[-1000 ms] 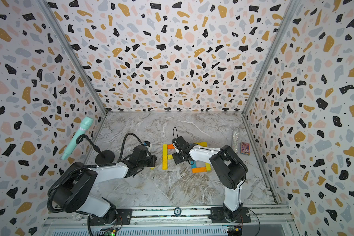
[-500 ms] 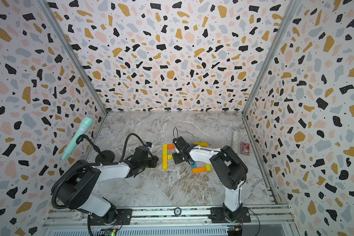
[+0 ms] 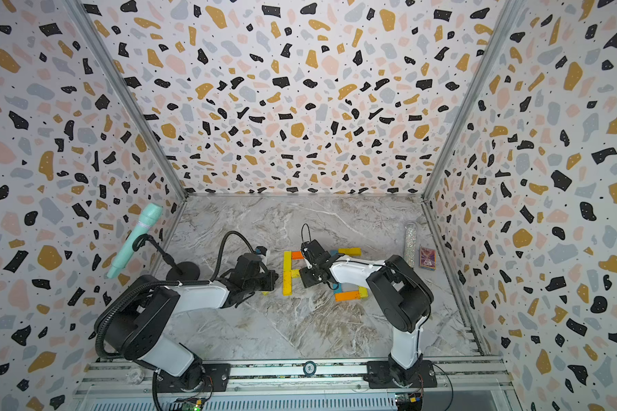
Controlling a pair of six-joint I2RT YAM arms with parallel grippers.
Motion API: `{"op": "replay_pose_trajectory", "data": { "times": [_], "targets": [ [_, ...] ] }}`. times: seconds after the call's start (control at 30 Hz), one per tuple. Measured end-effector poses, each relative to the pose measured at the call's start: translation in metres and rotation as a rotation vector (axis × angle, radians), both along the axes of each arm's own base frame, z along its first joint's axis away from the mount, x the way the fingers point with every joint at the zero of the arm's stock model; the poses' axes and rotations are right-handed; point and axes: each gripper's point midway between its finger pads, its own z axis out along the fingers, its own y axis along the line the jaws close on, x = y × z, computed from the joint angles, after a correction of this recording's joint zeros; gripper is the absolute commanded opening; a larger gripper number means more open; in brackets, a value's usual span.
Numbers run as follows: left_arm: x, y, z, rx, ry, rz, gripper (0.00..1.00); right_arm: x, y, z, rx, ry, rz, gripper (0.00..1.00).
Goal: Assemble the number 6 with building blocks
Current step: Assemble the building block at the center of the board.
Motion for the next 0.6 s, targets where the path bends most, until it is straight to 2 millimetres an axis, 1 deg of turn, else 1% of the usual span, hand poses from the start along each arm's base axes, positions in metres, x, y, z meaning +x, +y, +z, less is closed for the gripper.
{"op": "replay_pose_trajectory", "data": {
  "times": [0.13,0.3,0.6],
  "targets": [
    [-0.0018,-0.0007,-0.0048,0.002,0.014,-0.006,0.0,-0.0026,-0.0034,-0.0003,-0.007,0.005,-0.006,0.63],
    [-0.0019,-0.001,-0.0048,0.001,0.014,-0.007,0.0,-0.0049,-0.0069,-0.0001,-0.015,0.009,-0.013,0.63],
    [-0.0011,-0.0016,-0.0046,0.002,0.013,-0.009,0.0,-0.0047,-0.0071,-0.0002,-0.016,0.007,-0.013,0.63]
  ]
}}
